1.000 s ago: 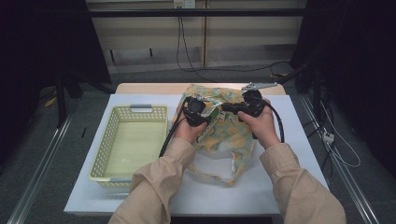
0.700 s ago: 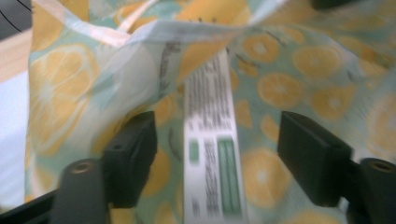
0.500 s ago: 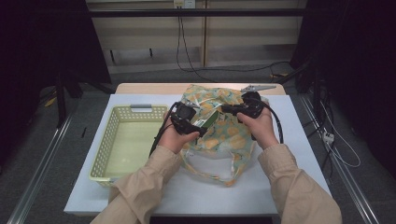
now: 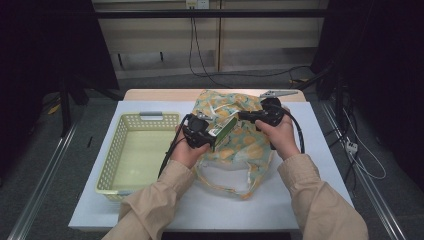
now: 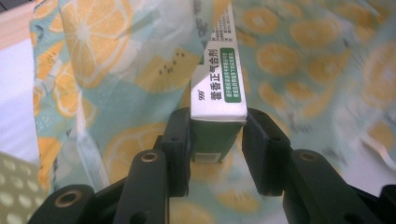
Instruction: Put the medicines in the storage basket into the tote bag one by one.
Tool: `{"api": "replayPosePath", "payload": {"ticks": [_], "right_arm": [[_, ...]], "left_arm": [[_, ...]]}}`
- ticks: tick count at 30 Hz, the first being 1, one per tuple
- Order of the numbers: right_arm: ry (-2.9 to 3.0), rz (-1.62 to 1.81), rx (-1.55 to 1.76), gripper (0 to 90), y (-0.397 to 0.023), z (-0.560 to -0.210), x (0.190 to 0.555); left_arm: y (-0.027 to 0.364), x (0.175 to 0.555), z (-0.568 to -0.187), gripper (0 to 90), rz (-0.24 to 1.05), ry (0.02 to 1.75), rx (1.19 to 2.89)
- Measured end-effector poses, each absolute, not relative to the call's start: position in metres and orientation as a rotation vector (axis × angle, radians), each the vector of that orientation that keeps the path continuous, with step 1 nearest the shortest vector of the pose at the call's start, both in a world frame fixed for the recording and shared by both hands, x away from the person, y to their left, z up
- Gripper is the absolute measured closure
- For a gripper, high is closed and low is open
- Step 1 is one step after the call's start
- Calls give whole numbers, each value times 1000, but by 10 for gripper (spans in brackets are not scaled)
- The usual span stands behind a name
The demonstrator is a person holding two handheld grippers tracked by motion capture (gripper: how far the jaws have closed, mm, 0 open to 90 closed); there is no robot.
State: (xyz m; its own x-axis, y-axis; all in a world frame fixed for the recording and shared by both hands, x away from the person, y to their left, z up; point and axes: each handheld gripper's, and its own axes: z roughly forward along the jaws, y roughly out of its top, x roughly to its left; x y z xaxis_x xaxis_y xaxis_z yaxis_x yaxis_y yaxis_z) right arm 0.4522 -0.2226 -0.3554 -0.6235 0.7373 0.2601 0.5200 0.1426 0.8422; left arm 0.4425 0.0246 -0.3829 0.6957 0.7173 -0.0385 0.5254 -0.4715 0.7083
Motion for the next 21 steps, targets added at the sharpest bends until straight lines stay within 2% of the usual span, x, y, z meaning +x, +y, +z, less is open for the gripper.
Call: {"api": "replayPosePath", "payload": {"ticks": [9,17,18,19,21], "right_arm": [[2204,1454,1239,900,-224,-355,451],[2164,1467,1260,900,-230,-352,452],[2163,1462,1261,900,-230,-351,452],[2159,1467,1261,900,-231,-351,452],[2167,1462,1259,900,-232,-351,452]], "left_arm": [[7,464,-386,637,394,1025,2088],[9,462,-387,617,316,1018,2087],[10,460,-384,565,318,1016,2087],[9,457,-381,455,322,1022,2088],[10,450,-375,315,315,1006,2102]]}}
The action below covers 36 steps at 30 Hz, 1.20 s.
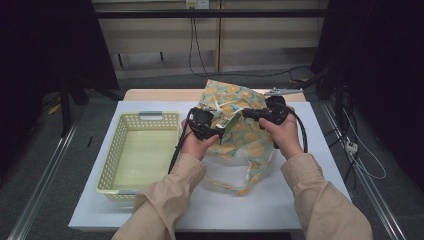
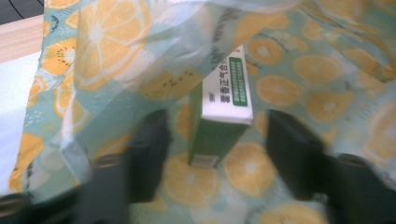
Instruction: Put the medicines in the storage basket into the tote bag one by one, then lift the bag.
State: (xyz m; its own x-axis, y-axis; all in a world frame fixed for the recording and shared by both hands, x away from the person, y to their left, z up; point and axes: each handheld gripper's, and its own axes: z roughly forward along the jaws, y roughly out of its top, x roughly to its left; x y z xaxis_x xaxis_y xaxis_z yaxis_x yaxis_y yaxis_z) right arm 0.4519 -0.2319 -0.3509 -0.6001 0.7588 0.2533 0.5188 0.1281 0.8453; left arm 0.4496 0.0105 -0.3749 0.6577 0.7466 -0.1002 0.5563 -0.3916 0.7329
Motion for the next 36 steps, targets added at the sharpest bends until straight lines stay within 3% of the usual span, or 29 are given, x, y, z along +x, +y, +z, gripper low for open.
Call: {"api": "replayPosePath", "payload": {"ticks": [2,7,15,17,26,31,36], "right_arm": [[2168,1460,1264,900,-233,-352,452],[2177,1457,1271,900,-235,-357,451],[2182,1456,1276,900,-234,-360,451],[2184,1457,1275,900,-234,-360,451],[2198,1451,1275,900,-230,-363,453],[2211,1452,1267,900,-229,-364,453],[2204,1462,1274,900,-232,-366,454]], "left_arm": [[14,440,-370,214,310,984,2101],[25,417,-362,159,273,895,2117],[25,385,-374,155,214,745,2152],[25,384,-382,151,131,732,2146],[7,393,-427,210,171,726,2252],[3,402,-440,231,281,732,2253],[-1,402,-447,367,292,716,2300]]}}
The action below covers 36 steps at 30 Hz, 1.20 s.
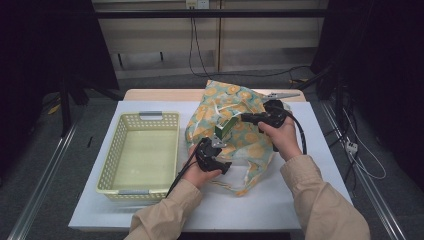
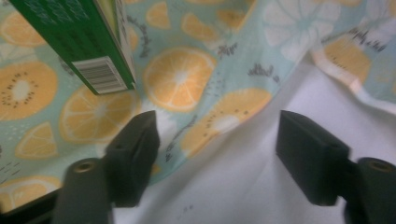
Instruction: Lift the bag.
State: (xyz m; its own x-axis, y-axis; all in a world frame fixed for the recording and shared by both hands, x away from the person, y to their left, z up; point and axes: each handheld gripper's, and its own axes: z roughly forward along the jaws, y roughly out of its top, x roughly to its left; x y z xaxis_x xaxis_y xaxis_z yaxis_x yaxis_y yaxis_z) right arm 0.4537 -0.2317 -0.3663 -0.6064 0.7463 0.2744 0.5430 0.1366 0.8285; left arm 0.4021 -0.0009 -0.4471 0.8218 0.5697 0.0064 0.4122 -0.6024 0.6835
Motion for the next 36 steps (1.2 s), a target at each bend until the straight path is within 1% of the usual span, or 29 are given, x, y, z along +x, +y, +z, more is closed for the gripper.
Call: {"api": "replayPosePath", "payload": {"ticks": [2,3,4,5,6,11,13,17,22,25,32,36], "right_arm": [[2204,1460,1276,900,-232,-367,454],[2204,1461,1280,900,-233,-367,453],[2200,1462,1278,900,-233,-366,453],[2194,1469,1283,900,-234,-366,453],[2192,1471,1280,900,-234,-365,453],[2173,1495,1275,900,-237,-355,453],[2165,1505,1265,900,-238,-349,453],[2158,1506,1241,900,-239,-336,453],[2145,1513,1223,900,-243,-319,454],[2137,1516,1206,900,-245,-306,456],[2114,1519,1156,900,-246,-274,458],[2107,1524,1139,900,-247,-262,458]], "left_arm": [[0,403,-445,589,280,749,2282],[2,405,-443,680,268,761,2273],[3,405,-439,816,286,783,2271],[4,407,-434,881,252,781,2246],[5,409,-428,900,255,792,2236],[6,419,-382,900,286,807,2167],[4,424,-363,900,320,824,2132],[-1,435,-331,900,299,813,2059],[-8,443,-295,900,349,782,2038],[-8,449,-278,900,353,783,2011],[-3,463,-242,900,412,782,1944],[-7,466,-229,900,420,754,1946]]}}
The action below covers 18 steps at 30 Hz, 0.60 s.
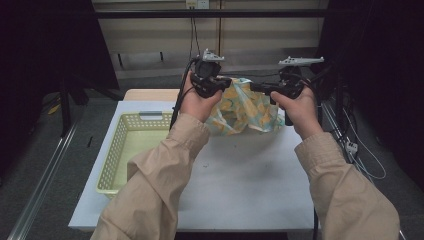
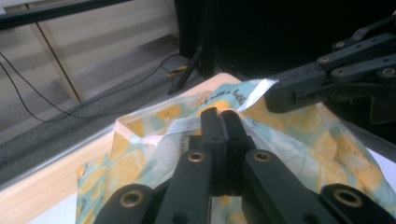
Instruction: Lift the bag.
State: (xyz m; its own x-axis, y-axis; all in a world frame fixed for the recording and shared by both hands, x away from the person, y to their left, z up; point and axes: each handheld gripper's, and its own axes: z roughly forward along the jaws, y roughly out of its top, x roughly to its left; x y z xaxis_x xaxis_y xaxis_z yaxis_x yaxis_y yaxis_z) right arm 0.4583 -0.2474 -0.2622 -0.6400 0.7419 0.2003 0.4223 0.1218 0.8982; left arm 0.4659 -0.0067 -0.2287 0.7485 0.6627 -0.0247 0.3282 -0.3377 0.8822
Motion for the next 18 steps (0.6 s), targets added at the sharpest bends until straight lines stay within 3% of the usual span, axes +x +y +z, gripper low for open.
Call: {"api": "replayPosePath", "payload": {"ticks": [15,16,18], "right_arm": [[2147,1542,1143,899,-242,-265,452],[2148,1541,1154,862,-242,-265,451],[2145,1554,1169,792,-241,-266,449]], "left_arm": [[-10,459,-230,900,385,716,1990],[-10,457,-231,895,369,710,1994],[-9,455,-234,791,346,715,1982]]}}
